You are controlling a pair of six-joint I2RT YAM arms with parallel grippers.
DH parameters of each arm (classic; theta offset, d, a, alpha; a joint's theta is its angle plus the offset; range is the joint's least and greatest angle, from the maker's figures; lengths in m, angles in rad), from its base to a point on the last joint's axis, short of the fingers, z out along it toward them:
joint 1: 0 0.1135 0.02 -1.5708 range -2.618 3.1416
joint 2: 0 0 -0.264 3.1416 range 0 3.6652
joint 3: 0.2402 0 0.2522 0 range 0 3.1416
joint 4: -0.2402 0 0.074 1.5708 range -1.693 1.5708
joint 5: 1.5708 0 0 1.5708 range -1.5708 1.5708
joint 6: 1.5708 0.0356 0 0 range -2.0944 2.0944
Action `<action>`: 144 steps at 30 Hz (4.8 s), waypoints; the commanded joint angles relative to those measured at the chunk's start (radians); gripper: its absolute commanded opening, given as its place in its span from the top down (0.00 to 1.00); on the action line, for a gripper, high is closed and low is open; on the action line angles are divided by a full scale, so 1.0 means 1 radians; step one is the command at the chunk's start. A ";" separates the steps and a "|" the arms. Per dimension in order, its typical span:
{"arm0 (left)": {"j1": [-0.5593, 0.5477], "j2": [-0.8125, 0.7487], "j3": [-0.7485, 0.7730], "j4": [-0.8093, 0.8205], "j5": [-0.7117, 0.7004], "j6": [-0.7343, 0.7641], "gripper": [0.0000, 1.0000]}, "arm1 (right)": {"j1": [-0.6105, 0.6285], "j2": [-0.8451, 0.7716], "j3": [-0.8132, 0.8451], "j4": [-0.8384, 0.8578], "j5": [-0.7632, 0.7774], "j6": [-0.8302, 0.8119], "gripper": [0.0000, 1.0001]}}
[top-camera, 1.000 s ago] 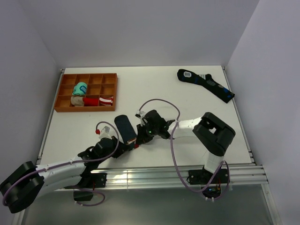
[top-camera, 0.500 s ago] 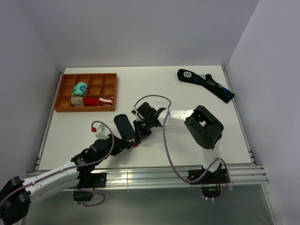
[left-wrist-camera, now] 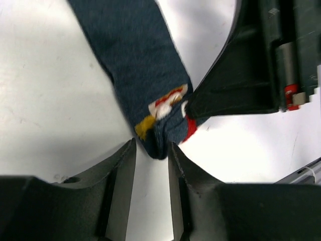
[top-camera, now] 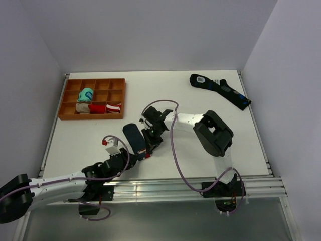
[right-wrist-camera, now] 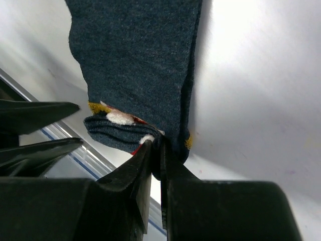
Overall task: Roll the socks
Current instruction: Roll the sock at the center of the board.
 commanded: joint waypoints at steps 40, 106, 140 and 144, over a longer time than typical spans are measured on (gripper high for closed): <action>-0.212 0.384 0.094 0.560 -0.117 0.486 0.53 | -0.031 0.088 0.100 -0.283 0.059 -0.122 0.92; -0.346 0.876 0.229 0.322 -0.278 0.213 0.54 | -0.036 0.079 0.106 -0.286 0.010 -0.147 0.81; -0.130 0.668 0.071 0.399 0.292 0.058 0.86 | -0.057 -0.190 -0.193 0.198 0.042 -0.067 0.57; -0.060 0.671 0.040 0.432 0.398 0.030 0.87 | -0.065 -0.283 -0.257 0.295 0.069 -0.056 0.55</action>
